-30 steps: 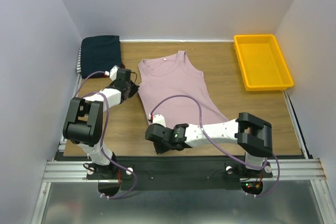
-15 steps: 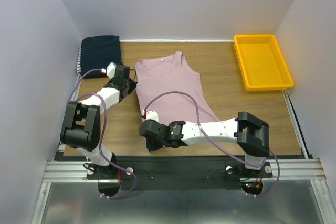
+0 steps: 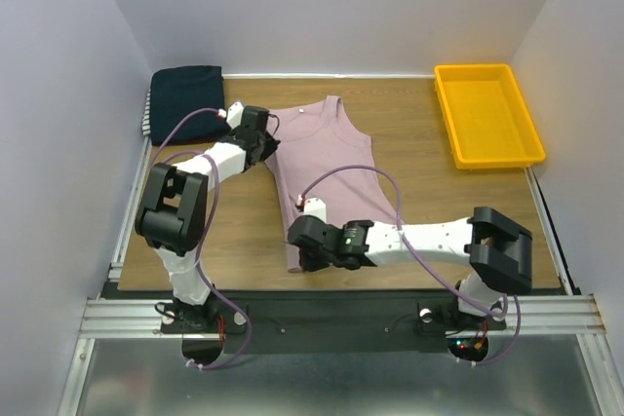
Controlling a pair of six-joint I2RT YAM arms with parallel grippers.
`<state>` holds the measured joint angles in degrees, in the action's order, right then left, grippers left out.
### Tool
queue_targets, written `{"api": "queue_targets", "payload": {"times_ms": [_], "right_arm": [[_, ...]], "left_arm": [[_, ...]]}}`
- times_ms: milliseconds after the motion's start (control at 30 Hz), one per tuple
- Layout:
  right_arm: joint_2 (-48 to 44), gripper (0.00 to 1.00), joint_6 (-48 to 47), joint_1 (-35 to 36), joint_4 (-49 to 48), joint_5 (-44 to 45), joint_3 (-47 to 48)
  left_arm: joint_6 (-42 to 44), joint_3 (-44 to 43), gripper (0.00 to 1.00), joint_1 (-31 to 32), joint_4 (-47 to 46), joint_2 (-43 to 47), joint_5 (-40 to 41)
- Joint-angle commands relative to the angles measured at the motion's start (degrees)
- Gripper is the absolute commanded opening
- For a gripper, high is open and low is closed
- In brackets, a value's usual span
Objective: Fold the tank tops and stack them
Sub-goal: Fold the tank top
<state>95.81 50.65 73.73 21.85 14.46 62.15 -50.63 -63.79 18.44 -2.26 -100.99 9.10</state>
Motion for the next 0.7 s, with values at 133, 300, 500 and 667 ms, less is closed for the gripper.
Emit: {"api": "queue_targets", "payload": {"times_ms": [133,300,500,667], "right_arm": [[-6.86,0.00,2.96,-1.84,-1.72,1.89,-6.25],[-9.41,0.00,4.01,-3.15,-2.16,2.33,-10.11],[-10.99,0.00,4.72,-4.56,-2.51,2.86,-13.98],[-12.49,0.01,5.33,-5.27,-2.86,3.03,-15.74]], "left_arm": [[1.59,-8.72,0.00,3.01,0.50,-5.79,2.06],[1.85,-11.26,0.00,4.50,1.29,-7.82,3.11],[2.55,-13.99,0.00,5.73,2.17,-9.49,4.17],[2.82,-15.49,0.00,6.70,3.40,-11.24,4.52]]}}
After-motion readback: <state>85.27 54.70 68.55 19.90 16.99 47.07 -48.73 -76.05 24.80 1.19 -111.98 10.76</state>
